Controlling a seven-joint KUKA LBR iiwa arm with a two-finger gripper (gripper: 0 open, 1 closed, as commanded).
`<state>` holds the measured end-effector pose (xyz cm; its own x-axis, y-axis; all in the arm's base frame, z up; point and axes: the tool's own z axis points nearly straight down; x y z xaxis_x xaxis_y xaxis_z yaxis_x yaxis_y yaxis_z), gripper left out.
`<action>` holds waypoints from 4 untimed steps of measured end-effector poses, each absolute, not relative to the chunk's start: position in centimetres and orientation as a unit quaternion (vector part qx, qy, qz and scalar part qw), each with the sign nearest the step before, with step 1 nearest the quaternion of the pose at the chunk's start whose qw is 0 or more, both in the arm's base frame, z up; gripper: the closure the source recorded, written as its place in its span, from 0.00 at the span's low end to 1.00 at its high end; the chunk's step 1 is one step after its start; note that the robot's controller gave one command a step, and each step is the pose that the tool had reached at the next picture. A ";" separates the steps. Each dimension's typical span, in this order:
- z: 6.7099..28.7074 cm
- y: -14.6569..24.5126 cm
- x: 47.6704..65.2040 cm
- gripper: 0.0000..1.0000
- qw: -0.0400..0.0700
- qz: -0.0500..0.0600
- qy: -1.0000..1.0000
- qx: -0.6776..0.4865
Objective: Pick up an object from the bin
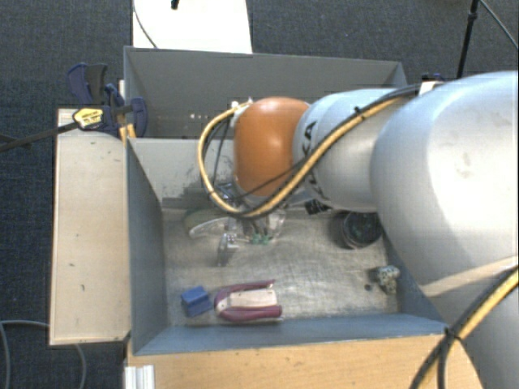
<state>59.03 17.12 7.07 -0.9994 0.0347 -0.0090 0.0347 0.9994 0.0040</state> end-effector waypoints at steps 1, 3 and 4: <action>10.1 18.7 54.9 0.00 0.000 0.001 0.988 0.157; 7.0 18.5 55.6 0.00 0.002 0.001 0.971 0.238; 7.2 18.5 55.8 0.00 0.003 0.002 0.971 0.239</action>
Offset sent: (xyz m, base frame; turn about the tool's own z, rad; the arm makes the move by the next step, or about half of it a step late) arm -0.0412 0.0144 0.0293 0.2802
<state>55.77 18.52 7.16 -0.8859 0.4638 -0.0042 0.4638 0.8859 0.0043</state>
